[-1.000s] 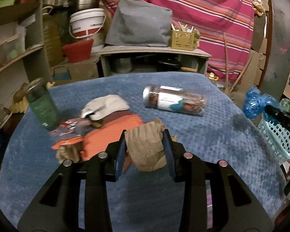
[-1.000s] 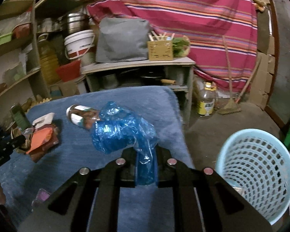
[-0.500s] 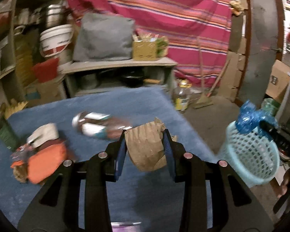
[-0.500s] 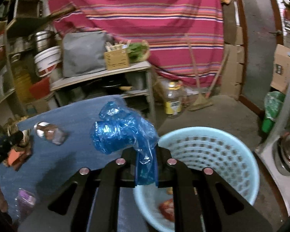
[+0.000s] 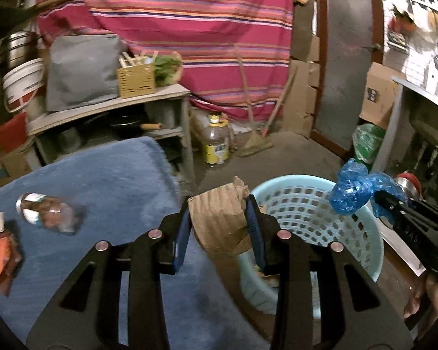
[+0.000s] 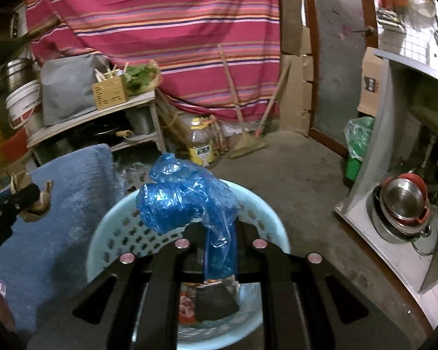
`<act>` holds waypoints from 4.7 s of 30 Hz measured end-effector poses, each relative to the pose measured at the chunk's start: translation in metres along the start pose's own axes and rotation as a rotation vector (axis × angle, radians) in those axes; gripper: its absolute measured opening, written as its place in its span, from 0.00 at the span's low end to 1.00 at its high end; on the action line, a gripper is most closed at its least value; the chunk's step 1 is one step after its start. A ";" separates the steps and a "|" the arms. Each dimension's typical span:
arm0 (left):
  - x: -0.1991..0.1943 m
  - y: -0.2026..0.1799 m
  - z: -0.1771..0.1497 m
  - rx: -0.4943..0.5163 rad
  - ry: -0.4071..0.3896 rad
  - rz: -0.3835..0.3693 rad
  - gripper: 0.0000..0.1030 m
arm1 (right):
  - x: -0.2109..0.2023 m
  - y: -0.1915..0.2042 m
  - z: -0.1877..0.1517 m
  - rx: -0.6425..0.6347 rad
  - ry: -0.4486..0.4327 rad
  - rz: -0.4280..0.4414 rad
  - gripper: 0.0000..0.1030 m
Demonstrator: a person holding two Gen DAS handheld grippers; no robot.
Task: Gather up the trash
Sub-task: 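Carry the brown paper and blue bag over the light-blue basket with both tools, then open both tools to drop the brown paper and blue bag into the basket, then move both open tools back over the table, then grasp the clear printed snack packet with the left tool while the right tool grasps the orange cloth item, then lift and carry the snack packet and orange item over the basket with both tools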
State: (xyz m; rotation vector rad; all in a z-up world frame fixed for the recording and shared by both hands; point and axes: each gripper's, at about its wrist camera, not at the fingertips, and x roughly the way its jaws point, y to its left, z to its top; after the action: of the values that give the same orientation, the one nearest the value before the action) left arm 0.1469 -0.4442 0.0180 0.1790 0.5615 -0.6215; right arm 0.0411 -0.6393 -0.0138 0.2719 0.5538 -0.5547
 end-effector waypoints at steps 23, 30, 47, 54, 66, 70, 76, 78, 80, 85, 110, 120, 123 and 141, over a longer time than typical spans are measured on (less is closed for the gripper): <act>0.037 -0.025 0.004 0.000 0.065 -0.019 0.82 | 0.023 -0.010 -0.005 0.041 0.059 0.015 0.11; 0.010 0.008 -0.006 -0.010 0.042 0.028 0.89 | 0.038 0.020 -0.008 -0.013 0.115 0.013 0.12; -0.074 0.145 -0.027 -0.106 -0.035 0.198 0.94 | 0.029 0.084 -0.002 -0.018 0.074 0.022 0.88; -0.097 0.231 -0.054 -0.169 -0.030 0.326 0.95 | 0.009 0.161 -0.002 -0.110 0.007 0.099 0.88; -0.113 0.353 -0.099 -0.269 0.049 0.507 0.94 | 0.000 0.263 -0.032 -0.179 0.031 0.216 0.91; -0.111 0.387 -0.111 -0.302 0.082 0.535 0.94 | -0.001 0.289 -0.040 -0.214 0.038 0.244 0.91; -0.092 0.414 -0.123 -0.303 0.162 0.518 0.82 | 0.005 0.318 -0.046 -0.272 0.059 0.256 0.91; -0.086 0.420 -0.124 -0.313 0.179 0.501 0.73 | 0.005 0.325 -0.047 -0.282 0.058 0.258 0.91; -0.082 0.426 -0.126 -0.317 0.195 0.481 0.65 | 0.004 0.330 -0.047 -0.284 0.059 0.260 0.91; -0.087 0.426 -0.125 -0.296 0.179 0.517 0.64 | -0.002 0.342 -0.048 -0.278 0.066 0.272 0.91; -0.185 0.449 -0.155 -0.291 0.047 0.577 0.63 | -0.047 0.509 -0.106 -0.497 0.145 0.391 0.90; -0.190 0.470 -0.164 -0.322 0.059 0.612 0.63 | -0.021 0.536 -0.123 -0.497 0.264 0.422 0.50; -0.189 0.469 -0.164 -0.311 0.061 0.620 0.63 | -0.022 0.536 -0.124 -0.499 0.256 0.435 0.43; -0.198 0.457 -0.152 -0.321 0.023 0.614 0.63 | -0.039 0.494 -0.099 -0.464 0.197 0.442 0.13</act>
State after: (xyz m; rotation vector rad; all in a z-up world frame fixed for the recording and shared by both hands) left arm 0.2191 0.0712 -0.0038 0.0481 0.5840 0.0689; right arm 0.2506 -0.1796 -0.0256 0.0020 0.7689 0.0371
